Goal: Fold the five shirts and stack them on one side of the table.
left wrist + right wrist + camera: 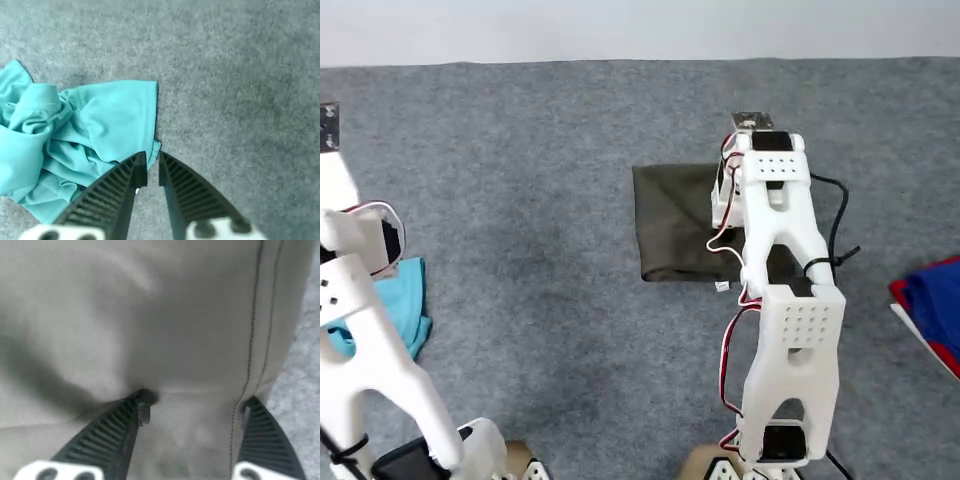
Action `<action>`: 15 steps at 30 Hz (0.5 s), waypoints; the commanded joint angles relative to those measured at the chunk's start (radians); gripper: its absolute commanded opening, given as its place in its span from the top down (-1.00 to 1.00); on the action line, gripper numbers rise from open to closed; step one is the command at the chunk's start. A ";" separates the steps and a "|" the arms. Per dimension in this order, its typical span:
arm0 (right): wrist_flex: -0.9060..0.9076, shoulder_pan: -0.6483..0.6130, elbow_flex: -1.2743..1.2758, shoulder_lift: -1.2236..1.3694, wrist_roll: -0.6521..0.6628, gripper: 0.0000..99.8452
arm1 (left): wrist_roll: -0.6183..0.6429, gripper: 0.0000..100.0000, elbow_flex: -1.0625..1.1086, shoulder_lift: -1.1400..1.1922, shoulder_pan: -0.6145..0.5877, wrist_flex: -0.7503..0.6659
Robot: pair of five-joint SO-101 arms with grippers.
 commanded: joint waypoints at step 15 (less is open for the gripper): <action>-0.012 0.010 -0.054 -0.004 -0.012 0.22 | 0.003 0.90 0.012 -0.031 0.006 0.005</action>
